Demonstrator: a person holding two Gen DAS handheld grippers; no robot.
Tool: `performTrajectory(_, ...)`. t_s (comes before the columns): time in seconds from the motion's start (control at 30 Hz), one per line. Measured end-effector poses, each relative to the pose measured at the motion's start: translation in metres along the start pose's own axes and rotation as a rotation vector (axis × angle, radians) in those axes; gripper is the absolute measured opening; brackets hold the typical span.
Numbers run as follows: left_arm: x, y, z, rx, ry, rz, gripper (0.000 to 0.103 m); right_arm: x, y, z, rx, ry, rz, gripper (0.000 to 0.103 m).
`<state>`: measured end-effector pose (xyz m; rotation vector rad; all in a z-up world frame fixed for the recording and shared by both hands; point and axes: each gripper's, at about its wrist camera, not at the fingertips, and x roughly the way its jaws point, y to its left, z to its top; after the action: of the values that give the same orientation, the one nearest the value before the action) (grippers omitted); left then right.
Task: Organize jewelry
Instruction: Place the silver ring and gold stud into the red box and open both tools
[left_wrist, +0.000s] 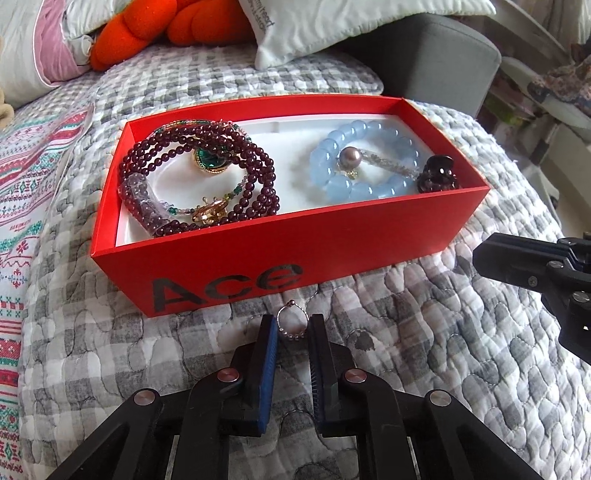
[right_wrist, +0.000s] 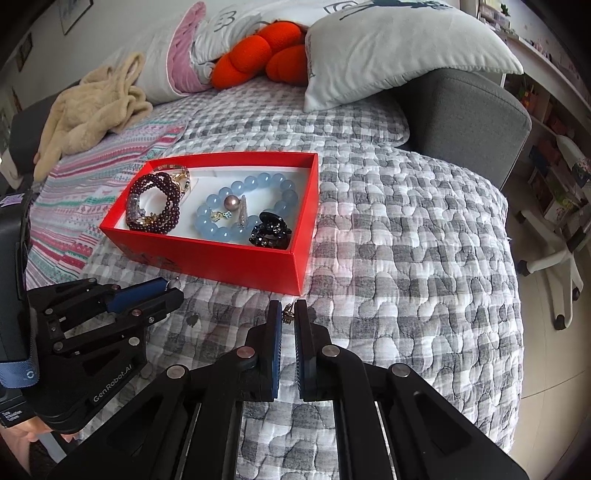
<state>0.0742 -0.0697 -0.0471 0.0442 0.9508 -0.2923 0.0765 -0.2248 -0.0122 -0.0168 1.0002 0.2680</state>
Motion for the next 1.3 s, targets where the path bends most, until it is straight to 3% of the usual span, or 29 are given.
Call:
performTrajectory(0.3, -0.027, 0.009, -0.007, -0.03, -0.021, -0.035, 0.011, -0.007, 0.009, 0.004, 0.002, -0.018, 0.017, 0.007)
performTrajectory(0.83, -0.071, 0.041, 0.013, -0.108, -0.18, -0.042, 0.011, -0.014, 0.014, 0.023, 0.043, -0.078, 0.071, 0.007)
performTrajectory(1.0, -0.066, 0.045, 0.026, -0.115, -0.224, -0.044, 0.011, -0.009, 0.018, 0.031, 0.043, -0.091, 0.084, 0.007)
performTrajectory(1.3, -0.037, 0.043, 0.035, -0.113, -0.209, 0.001, 0.012, 0.0, 0.02, 0.04, 0.03, -0.107, 0.099, 0.007)
